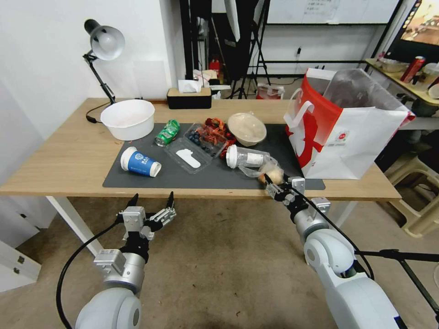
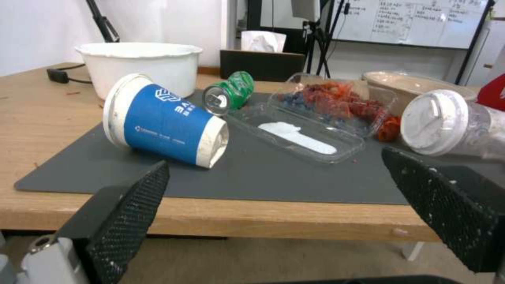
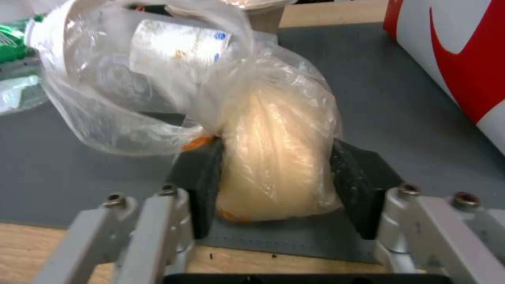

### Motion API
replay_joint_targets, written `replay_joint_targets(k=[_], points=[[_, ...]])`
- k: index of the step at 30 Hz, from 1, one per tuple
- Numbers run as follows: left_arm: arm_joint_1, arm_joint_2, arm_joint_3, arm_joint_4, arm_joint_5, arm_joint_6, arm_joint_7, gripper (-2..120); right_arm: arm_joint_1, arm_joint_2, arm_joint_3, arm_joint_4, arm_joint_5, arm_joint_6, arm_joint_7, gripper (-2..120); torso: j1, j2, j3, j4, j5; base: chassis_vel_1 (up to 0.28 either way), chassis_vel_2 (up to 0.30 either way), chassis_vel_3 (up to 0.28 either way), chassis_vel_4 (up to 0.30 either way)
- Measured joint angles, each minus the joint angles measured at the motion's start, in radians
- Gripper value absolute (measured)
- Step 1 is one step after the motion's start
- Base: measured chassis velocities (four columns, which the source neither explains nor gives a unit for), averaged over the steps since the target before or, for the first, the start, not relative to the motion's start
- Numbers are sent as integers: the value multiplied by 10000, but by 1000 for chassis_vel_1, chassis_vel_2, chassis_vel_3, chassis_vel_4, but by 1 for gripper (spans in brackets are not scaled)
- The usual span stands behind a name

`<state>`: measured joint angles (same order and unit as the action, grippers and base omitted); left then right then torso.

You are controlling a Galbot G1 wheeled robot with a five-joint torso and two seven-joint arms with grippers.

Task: Pick up the trash from the table and place it into the takeout bag.

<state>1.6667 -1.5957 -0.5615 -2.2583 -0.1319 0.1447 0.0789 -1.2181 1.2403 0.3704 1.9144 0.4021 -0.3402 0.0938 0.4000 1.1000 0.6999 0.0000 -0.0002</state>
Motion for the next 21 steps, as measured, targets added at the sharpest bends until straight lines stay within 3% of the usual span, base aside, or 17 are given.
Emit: replay_joint_targets(k=[15, 21], points=[[28, 40, -3, 80, 47, -150, -16, 100, -391, 35, 149, 655, 379, -38, 31, 7, 1, -1, 1, 0, 3, 0, 0, 0, 0], [27, 61, -15, 86, 47, -187, -23, 100, -771, -66, 510, 1476, 1160, 273, -339, 3, 0, 0, 1, -1, 2, 0, 0, 0, 0]])
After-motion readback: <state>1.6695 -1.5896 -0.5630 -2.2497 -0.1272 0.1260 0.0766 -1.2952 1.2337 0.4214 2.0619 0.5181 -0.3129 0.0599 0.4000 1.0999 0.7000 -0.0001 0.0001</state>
